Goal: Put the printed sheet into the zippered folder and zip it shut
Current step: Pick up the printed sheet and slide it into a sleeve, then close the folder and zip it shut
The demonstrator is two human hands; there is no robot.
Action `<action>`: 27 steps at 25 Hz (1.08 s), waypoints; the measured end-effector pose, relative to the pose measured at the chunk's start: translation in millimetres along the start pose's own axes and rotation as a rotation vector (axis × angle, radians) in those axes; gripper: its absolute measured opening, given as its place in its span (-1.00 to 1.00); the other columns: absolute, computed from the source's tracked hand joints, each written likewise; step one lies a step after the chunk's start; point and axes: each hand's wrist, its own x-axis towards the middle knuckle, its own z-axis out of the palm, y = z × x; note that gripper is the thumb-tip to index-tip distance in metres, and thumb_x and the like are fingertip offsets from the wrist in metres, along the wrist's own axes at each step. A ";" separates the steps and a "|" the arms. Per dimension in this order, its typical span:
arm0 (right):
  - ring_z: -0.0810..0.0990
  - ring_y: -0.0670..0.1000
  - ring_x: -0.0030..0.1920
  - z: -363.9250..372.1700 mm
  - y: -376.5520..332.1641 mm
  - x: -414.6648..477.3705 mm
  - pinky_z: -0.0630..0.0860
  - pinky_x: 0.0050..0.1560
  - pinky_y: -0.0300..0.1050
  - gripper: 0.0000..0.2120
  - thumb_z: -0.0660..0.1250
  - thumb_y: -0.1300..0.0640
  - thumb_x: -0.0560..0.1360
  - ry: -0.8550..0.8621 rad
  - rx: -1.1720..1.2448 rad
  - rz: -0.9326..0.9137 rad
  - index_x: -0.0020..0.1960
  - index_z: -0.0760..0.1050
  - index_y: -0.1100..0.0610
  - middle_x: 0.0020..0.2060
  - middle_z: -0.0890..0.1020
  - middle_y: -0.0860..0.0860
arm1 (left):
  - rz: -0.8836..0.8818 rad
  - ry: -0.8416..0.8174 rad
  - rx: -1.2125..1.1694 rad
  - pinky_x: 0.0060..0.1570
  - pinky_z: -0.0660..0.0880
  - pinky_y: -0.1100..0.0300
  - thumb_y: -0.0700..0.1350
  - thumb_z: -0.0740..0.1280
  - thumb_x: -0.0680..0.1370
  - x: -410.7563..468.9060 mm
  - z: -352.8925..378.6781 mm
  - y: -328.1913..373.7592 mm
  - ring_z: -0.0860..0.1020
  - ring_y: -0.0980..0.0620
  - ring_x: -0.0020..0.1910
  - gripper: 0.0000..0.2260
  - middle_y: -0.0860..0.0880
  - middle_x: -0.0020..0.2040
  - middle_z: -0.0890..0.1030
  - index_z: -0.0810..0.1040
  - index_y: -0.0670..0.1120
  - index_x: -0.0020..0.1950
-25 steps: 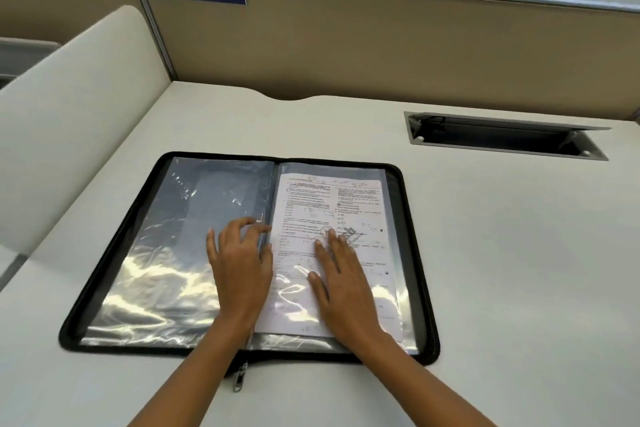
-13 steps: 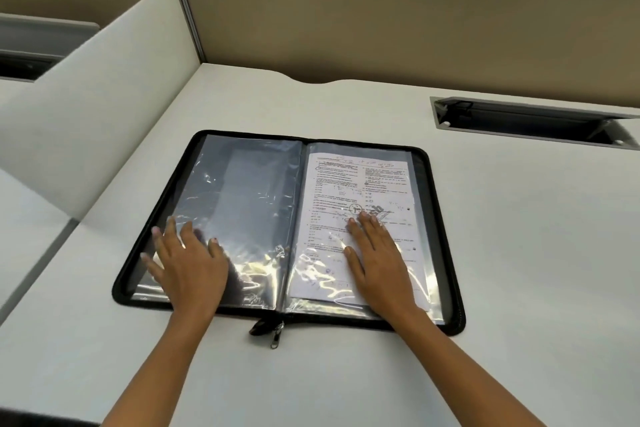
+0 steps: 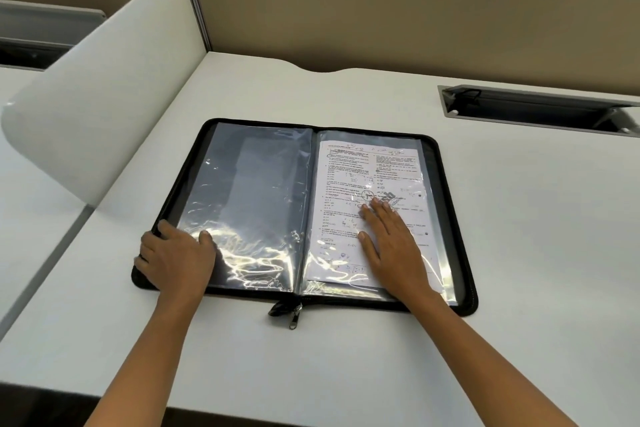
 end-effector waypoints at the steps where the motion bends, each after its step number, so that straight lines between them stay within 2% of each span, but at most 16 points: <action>1: 0.07 -0.03 0.52 -0.2 -0.3 -0.1 0.05 0.52 -0.05 -0.52 0.10 -0.02 0.61 0.003 0.005 -0.001 0.50 0.18 0.06 0.51 0.20 0.00 | -0.001 -0.015 -0.003 0.31 0.19 -0.21 -0.02 0.34 0.51 4.2 -1.2 -0.1 0.30 -0.41 0.27 -0.39 -0.43 0.30 0.30 0.20 -0.36 0.37; 6: 0.13 -0.01 0.51 -2.6 -1.9 -1.5 0.10 0.51 -0.03 -0.54 0.15 0.01 0.60 0.030 0.055 0.000 0.47 0.24 0.07 0.49 0.25 0.01 | -0.073 -0.109 0.019 0.35 0.22 -0.20 0.09 0.31 0.51 21.3 -6.0 0.5 0.25 -0.40 0.34 -0.26 -0.43 0.38 0.22 0.08 -0.36 0.44; 10: 0.12 -0.02 0.51 -2.3 -3.1 -2.8 0.10 0.51 -0.03 -0.54 0.14 0.00 0.60 0.030 0.047 0.010 0.48 0.23 0.07 0.49 0.24 0.00 | -0.076 -0.069 0.006 0.25 0.28 -0.18 0.11 0.35 0.49 31.4 -16.2 -3.8 0.34 -0.39 0.26 -0.31 -0.44 0.28 0.33 0.22 -0.40 0.32; 13: 0.13 -0.02 0.51 -2.9 -4.0 -4.7 0.13 0.50 -0.02 -0.54 0.14 0.01 0.60 0.038 0.039 0.004 0.48 0.23 0.07 0.48 0.26 0.00 | -0.111 -0.100 -0.055 0.18 0.35 -0.18 0.13 0.35 0.49 40.7 -32.4 -6.7 0.39 -0.38 0.20 -0.34 -0.42 0.25 0.35 0.29 -0.40 0.27; 15: 0.14 -0.02 0.50 -2.8 -3.1 -4.7 0.14 0.50 -0.01 -0.54 0.15 0.01 0.60 0.044 0.041 0.006 0.47 0.24 0.07 0.48 0.27 0.00 | -0.083 -0.099 -0.121 0.05 0.42 -0.16 0.12 0.36 0.49 42.4 -45.3 -5.2 0.46 -0.39 0.10 -0.38 -0.39 0.22 0.37 0.33 -0.38 0.25; 17: 0.15 -0.02 0.50 -3.1 -3.9 -4.4 0.14 0.50 -0.02 -0.54 0.16 0.01 0.60 0.045 0.041 0.010 0.47 0.25 0.06 0.48 0.27 0.00 | -0.016 -0.066 -0.158 -0.07 0.43 -0.10 0.08 0.38 0.49 44.5 -64.6 -2.0 0.50 -0.36 0.04 -0.47 -0.35 0.16 0.47 0.41 -0.33 0.20; 20: 0.17 -0.02 0.49 -4.8 -4.9 -4.4 0.15 0.49 -0.03 -0.55 0.19 0.02 0.59 0.043 0.058 0.013 0.45 0.28 0.06 0.47 0.29 -0.01 | 0.119 -0.052 -0.258 -0.02 0.45 0.01 0.01 0.42 0.46 50.8 -105.6 9.0 0.56 -0.27 0.03 -0.63 -0.25 0.04 0.64 0.57 -0.23 0.13; 22: 0.19 -0.02 0.48 -8.4 -5.4 -2.8 0.19 0.47 -0.02 -0.58 0.24 0.06 0.57 0.028 0.117 0.036 0.42 0.34 0.06 0.45 0.32 -0.02 | 0.169 -0.144 -0.440 0.05 0.51 0.05 0.01 0.46 0.44 49.4 -133.7 19.5 0.61 -0.15 0.00 -0.69 -0.12 -0.04 0.68 0.62 -0.15 0.09; 23: 0.21 -0.03 0.47 -11.2 -6.0 -1.3 0.21 0.46 -0.03 -0.60 0.26 0.09 0.56 0.015 0.183 0.061 0.39 0.38 0.07 0.43 0.34 -0.02 | 0.203 -0.229 -0.562 0.00 0.56 0.10 0.01 0.46 0.43 45.0 -145.5 25.7 0.64 -0.06 -0.06 -0.73 -0.05 -0.10 0.70 0.64 -0.10 0.05; 24: 0.25 -0.03 0.46 -14.9 -7.1 0.0 0.22 0.45 -0.05 -0.64 0.28 0.14 0.55 0.009 0.274 0.097 0.35 0.43 0.08 0.41 0.39 -0.02 | 0.249 -0.320 -0.687 -0.12 0.58 0.20 0.00 0.45 0.44 38.0 -156.1 33.7 0.66 0.04 -0.15 -0.80 0.01 -0.17 0.72 0.66 -0.05 0.01; 26: 0.38 -0.03 0.38 -23.1 -8.9 -1.0 0.28 0.39 -0.21 -0.72 0.30 0.22 0.53 0.063 0.464 0.199 0.24 0.51 0.13 0.30 0.51 -0.01 | 0.359 -0.456 -0.860 -0.32 0.55 0.36 -0.04 0.40 0.49 19.8 -166.7 53.5 0.65 0.19 -0.25 -0.92 0.09 -0.23 0.72 0.66 0.02 -0.05; 27: 0.46 -0.04 0.31 -26.5 -10.1 -3.5 0.31 0.30 -0.37 -0.75 0.30 0.26 0.53 0.121 0.527 0.255 0.19 0.54 0.14 0.22 0.57 -0.02 | 0.416 -0.485 -0.921 -0.30 0.54 0.39 -0.07 0.37 0.51 10.8 -165.9 64.2 0.64 0.20 -0.21 -0.91 0.11 -0.18 0.72 0.65 0.03 -0.02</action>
